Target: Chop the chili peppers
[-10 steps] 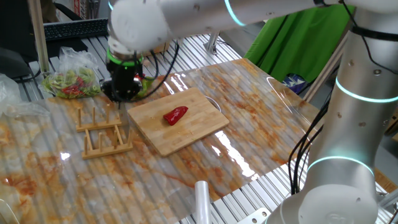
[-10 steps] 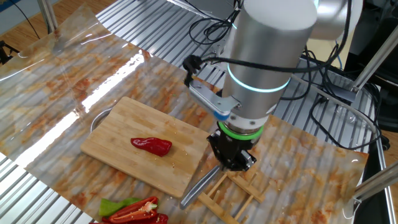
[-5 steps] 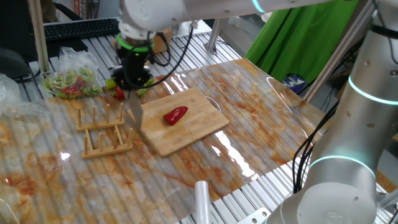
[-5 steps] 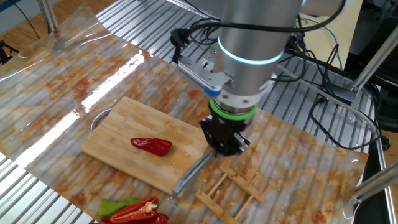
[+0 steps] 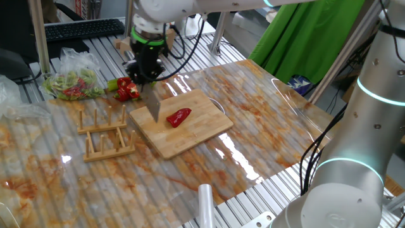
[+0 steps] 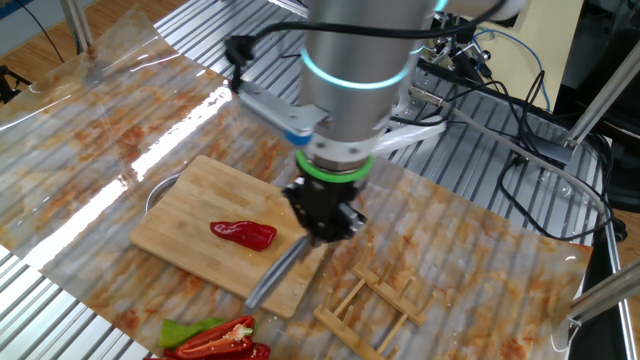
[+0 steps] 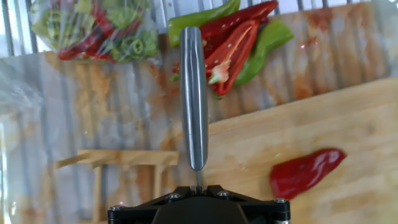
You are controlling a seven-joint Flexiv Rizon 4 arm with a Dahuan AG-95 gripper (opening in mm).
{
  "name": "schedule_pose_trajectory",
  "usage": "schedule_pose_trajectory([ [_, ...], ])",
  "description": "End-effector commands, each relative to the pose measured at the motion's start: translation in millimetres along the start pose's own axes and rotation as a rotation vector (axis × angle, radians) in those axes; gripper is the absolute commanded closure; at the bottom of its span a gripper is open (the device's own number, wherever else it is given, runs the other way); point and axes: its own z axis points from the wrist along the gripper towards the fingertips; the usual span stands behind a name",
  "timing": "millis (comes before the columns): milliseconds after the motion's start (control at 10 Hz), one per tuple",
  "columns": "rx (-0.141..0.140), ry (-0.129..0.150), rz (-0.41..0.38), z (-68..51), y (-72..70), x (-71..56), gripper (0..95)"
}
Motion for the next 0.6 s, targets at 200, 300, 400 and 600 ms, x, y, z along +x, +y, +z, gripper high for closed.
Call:
schedule_pose_trajectory([
  [200, -0.008, -0.011, -0.037, 13.5, -25.5, -10.5, 95.0],
  [300, -0.015, -0.015, -0.053, 20.4, -36.3, -13.5, 95.0],
  [400, -0.017, -0.016, -0.063, 26.4, -45.9, -16.0, 95.0],
  [600, -0.021, -0.027, -0.093, 37.7, -63.8, -19.2, 95.0],
])
